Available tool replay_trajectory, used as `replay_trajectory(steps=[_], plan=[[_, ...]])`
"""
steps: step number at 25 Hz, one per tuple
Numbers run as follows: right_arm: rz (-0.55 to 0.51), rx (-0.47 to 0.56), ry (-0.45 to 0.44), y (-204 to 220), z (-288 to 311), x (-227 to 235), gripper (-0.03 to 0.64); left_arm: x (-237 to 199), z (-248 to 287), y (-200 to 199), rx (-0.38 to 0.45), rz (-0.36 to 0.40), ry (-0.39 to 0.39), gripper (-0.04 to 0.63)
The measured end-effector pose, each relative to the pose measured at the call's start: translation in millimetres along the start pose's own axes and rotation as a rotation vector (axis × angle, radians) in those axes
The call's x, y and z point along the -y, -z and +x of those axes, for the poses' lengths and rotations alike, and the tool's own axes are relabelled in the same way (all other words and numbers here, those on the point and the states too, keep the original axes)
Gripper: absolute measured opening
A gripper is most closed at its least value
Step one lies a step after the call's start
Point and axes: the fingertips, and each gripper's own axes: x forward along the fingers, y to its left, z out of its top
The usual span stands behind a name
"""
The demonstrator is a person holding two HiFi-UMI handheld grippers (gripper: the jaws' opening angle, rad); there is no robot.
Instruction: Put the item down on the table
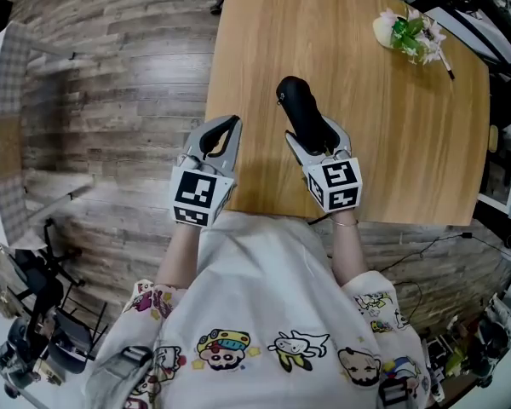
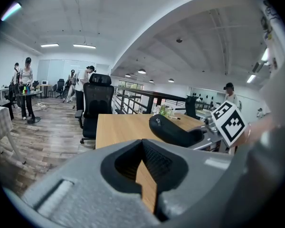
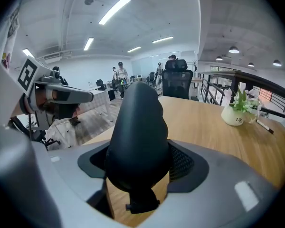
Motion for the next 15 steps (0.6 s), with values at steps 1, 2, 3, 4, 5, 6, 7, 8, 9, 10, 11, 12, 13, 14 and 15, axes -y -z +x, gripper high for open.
replay_trajectory(steps=[1, 2, 3, 4, 5, 6, 7, 8, 9, 10, 11, 12, 13, 14, 15], plan=[[-0.005, -0.012, -0.004, 4.2, 4.9, -0.9, 0.327, 0.5, -0.1, 2.7, -0.003, -0.001, 0.000, -0.002], [-0.010, -0.026, -0.009, 8.6, 9.9, -1.7, 0.327, 1.0, 0.1, 5.4, -0.008, -0.002, 0.000, -0.002], [-0.016, -0.039, -0.013, 12.8, 14.7, -2.2, 0.327, 1.5, 0.5, 8.2, -0.013, -0.005, 0.001, -0.002], [-0.023, -0.052, -0.018, 16.5, 19.2, -2.8, 0.327, 1.9, 0.9, 11.0, -0.020, -0.009, 0.000, -0.002], [-0.031, -0.062, -0.024, 19.7, 23.3, -3.7, 0.327, 2.3, 1.3, 13.6, -0.024, -0.011, -0.001, 0.000], [-0.039, -0.072, -0.031, 22.8, 27.1, -5.1, 0.327, 2.5, 1.6, 15.4, -0.025, -0.011, -0.002, -0.002], [-0.047, -0.081, -0.037, 25.9, 30.9, -6.9, 0.327, 2.7, 1.8, 17.0, -0.025, -0.013, -0.004, -0.002], [-0.057, -0.091, -0.043, 29.1, 34.8, -9.1, 0.327, 2.7, 1.8, 19.1, -0.027, -0.017, -0.006, -0.002], [-0.066, -0.101, -0.048, 32.2, 38.7, -11.3, 0.327, 2.5, 1.7, 21.5, -0.029, -0.024, -0.006, -0.002], [-0.075, -0.112, -0.053, 35.2, 42.6, -13.5, 0.327, 2.3, 1.5, 23.8, -0.032, -0.031, -0.007, -0.002], [-0.084, -0.122, -0.057, 38.0, 46.1, -15.5, 0.327, 2.3, 1.3, 25.9, -0.034, -0.035, -0.007, -0.002], [-0.094, -0.131, -0.061, 40.5, 49.4, -17.2, 0.327, 2.3, 1.1, 27.9, -0.036, -0.038, -0.007, -0.002], [-0.105, -0.140, -0.064, 42.8, 52.5, -18.6, 0.327, 2.6, 0.9, 29.9, -0.037, -0.040, -0.007, -0.002], [-0.117, -0.148, -0.066, 44.8, 55.5, -20.0, 0.327, 2.9, 0.8, 32.0, -0.038, -0.044, -0.007, -0.002], [-0.127, -0.154, -0.068, 46.5, 58.1, -21.3, 0.327, 3.3, 0.6, 34.2, -0.040, -0.046, -0.006, -0.002]])
